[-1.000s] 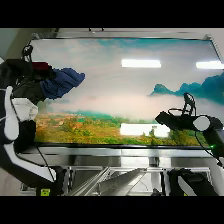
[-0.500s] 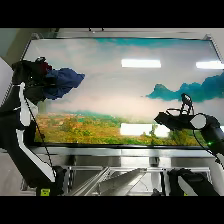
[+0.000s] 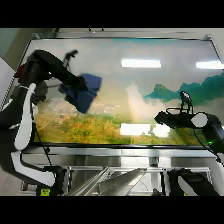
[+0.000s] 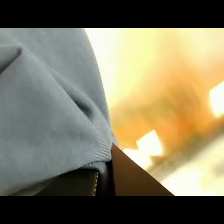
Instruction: Fold the shirts.
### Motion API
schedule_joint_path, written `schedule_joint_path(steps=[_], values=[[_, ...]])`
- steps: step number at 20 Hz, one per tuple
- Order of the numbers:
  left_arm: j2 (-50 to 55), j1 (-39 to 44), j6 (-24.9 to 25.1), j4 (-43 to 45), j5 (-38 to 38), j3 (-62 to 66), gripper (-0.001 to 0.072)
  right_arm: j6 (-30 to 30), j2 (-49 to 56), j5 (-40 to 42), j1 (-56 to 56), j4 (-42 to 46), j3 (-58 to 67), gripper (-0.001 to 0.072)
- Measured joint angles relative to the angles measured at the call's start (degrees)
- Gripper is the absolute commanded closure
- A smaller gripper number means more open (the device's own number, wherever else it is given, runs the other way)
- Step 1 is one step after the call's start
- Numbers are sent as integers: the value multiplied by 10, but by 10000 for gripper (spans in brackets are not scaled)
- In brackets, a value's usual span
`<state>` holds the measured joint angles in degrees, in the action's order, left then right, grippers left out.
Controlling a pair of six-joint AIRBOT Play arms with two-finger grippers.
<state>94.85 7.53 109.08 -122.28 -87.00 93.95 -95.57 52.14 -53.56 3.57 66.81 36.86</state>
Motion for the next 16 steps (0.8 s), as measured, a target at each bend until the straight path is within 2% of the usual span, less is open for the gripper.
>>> schedule_joint_path(steps=[2,4,5,6,7,9,12,16], values=[[-60,60,5,-7,16,-111,695,6,-2,-12,0,-1,4,206],[-105,116,9,-14,71,-201,692,11,-3,-25,0,-8,7,206],[-121,137,9,-14,103,-230,597,17,-3,-32,0,-12,7,206],[-133,153,9,-15,134,-250,168,23,-4,-36,0,-20,8,206],[-144,164,9,-16,159,-261,10,31,-4,-39,0,-30,9,206],[-161,165,5,-18,181,-255,10,58,-3,-40,0,-54,10,206],[-184,124,-8,-14,157,-223,10,132,21,-17,0,-107,30,207],[-219,29,-27,-1,117,-266,10,256,140,-21,2,-199,115,206]])
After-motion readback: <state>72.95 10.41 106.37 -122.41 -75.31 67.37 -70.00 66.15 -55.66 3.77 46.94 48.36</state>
